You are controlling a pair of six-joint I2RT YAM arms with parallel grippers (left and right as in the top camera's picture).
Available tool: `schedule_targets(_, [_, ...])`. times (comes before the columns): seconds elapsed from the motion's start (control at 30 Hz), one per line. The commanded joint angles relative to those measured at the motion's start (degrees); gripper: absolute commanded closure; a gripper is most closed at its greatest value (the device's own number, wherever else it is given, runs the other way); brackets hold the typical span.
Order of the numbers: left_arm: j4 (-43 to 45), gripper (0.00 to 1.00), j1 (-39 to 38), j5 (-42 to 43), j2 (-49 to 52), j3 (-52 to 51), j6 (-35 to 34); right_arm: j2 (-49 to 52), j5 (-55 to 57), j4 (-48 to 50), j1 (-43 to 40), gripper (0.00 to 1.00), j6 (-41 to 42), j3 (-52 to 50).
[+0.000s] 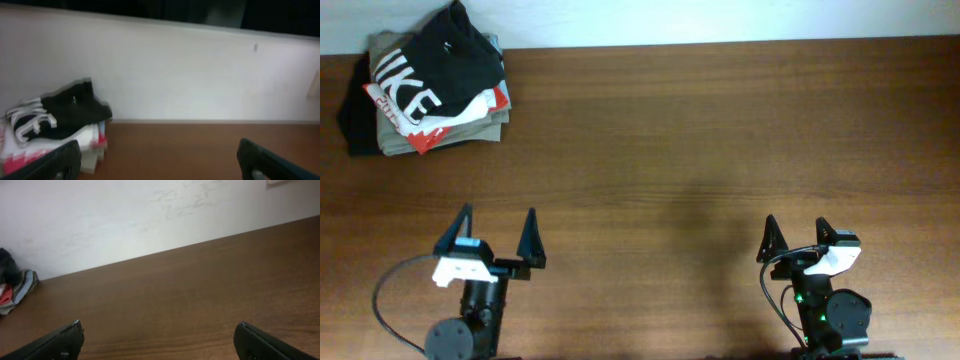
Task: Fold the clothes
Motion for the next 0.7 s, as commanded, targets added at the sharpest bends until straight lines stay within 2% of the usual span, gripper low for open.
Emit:
schedule_targets(0.0, [3.5,0.01,0.1,-4.4,-9.0,-9.7,0.6,-0.5,0.5,-0.3,-0.3,0.01,0.3,-0.3])
schedule_targets(0.07, [1.0,0.01,0.2,-8.5,-9.0,-10.2,0.6,-0.5,0.5,-0.3,-0.3,0.01,0.3,-0.3])
schedule_targets(0.13, [-6.2,0.01,0.2,-14.8,-9.0,-10.2,0.6,-0.5,0.5,-0.3,-0.3,0.01,0.3,-0.3])
schedule_targets(0.23, [-11.6,0.01,0.4,-14.1,-9.0,-10.2,1.7,-0.5,0.5,-0.3,-0.3,0.01,0.3,-0.3])
schedule_targets(0.67, [-11.7,0.01,0.4,-14.1,-9.0,-10.2,1.7,-0.5,0.5,-0.3,-0.3,0.01,0.3,-0.3])
